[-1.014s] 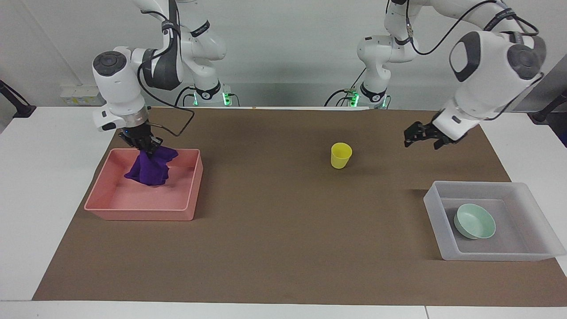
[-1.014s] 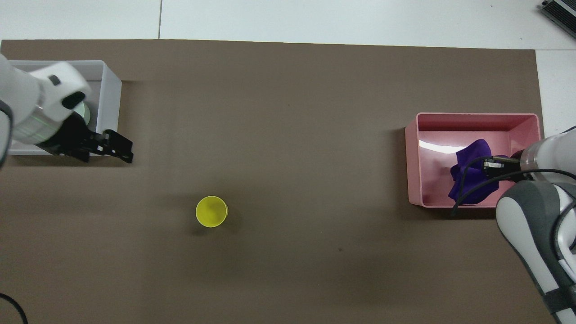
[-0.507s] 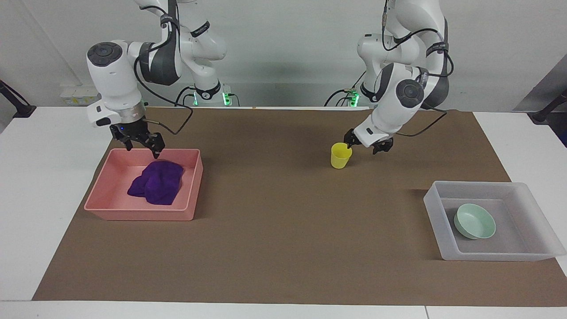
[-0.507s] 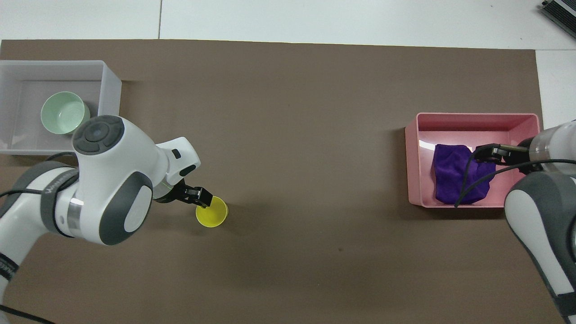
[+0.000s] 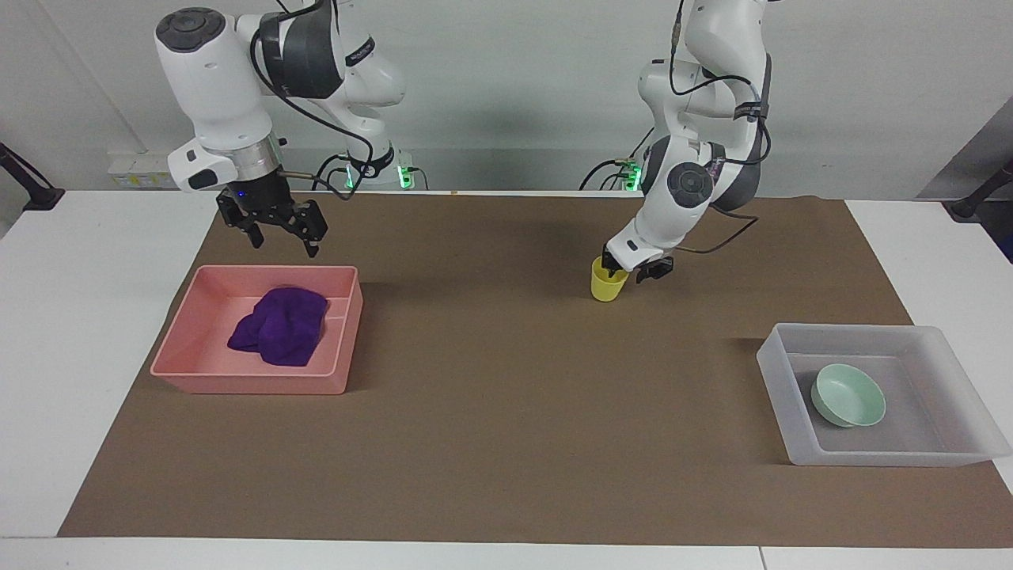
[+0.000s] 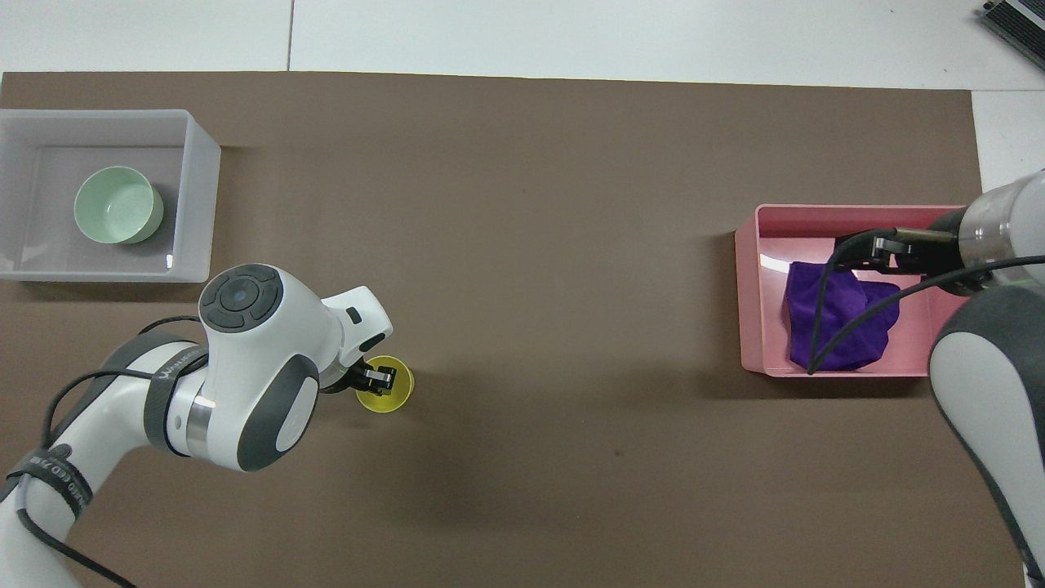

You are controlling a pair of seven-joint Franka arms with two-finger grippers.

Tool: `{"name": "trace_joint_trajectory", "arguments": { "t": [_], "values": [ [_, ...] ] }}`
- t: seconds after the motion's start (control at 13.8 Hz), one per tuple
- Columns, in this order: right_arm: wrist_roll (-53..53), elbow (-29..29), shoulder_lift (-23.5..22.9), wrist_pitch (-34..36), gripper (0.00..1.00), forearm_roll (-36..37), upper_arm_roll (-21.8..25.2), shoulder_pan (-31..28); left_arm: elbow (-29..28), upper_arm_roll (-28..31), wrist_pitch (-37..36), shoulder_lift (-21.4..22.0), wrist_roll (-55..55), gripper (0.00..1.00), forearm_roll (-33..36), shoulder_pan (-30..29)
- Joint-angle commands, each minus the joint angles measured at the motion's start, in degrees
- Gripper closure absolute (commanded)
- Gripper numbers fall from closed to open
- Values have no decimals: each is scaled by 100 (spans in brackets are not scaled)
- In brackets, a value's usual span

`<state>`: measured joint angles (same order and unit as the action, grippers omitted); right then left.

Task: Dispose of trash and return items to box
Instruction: 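Grasp the yellow cup with the left gripper, then carry the yellow cup into the green bowl and open the left gripper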

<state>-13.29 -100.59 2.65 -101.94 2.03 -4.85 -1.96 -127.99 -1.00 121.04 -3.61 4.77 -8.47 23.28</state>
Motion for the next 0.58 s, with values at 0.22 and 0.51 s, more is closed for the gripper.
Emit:
{"name": "trace_joint_trajectory", "arguments": {
  "t": [0.22, 0.51],
  "values": [
    [-103, 1042, -397, 868, 0, -98, -25, 46, 623, 117, -692, -26, 173, 100, -67, -70],
    [-68, 875, -239, 983, 0, -98, -42, 46, 2274, 152, -2038, -96, 60, 100, -33, -1059]
  ]
}}
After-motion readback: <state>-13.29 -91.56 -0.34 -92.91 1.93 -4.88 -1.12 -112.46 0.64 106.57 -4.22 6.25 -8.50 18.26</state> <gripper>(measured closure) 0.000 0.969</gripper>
